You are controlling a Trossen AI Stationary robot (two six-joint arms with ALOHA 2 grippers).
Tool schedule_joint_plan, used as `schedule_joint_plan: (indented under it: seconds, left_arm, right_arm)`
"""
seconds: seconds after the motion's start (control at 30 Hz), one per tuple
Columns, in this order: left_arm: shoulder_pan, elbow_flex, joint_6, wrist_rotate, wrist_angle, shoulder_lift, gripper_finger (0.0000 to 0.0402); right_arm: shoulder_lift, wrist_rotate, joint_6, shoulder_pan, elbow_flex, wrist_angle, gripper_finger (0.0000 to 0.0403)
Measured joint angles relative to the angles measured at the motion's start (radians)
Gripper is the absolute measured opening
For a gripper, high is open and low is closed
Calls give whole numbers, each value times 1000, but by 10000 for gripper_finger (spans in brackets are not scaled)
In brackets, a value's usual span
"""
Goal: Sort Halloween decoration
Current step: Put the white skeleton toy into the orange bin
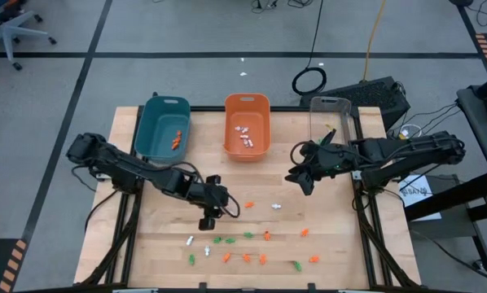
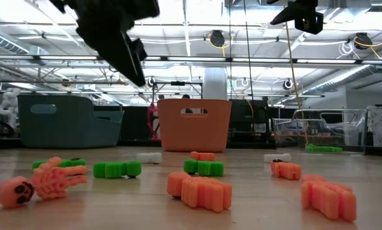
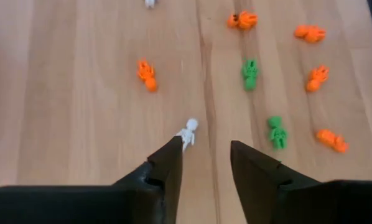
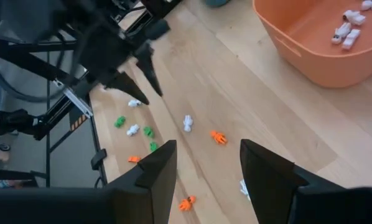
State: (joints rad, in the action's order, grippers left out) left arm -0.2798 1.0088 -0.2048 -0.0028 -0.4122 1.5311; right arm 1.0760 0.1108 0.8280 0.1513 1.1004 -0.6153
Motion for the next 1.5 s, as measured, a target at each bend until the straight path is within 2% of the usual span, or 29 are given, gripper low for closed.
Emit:
schedule_joint_plan:
  seconds: [0.27, 0.43, 0.97, 1.3, 1.5]
  left_arm:
    - [-1, 0, 146, 8, 147, 123, 231]
    - [0, 0, 168, 6, 142, 194, 247]
    - [6, 0, 188, 2, 203, 308, 179]
    - [25, 0, 184, -10, 181, 309, 146]
    - [58, 0, 188, 25, 166, 309, 107]
  right_arm:
    - [0, 21, -2, 0, 0, -6, 160]
    - [0, 21, -2, 0, 0, -17, 160]
    - [0, 21, -36, 0, 0, -34, 160]
    - [0, 21, -36, 0, 0, -56, 160]
    - [0, 21, -32, 0, 0, -55, 160]
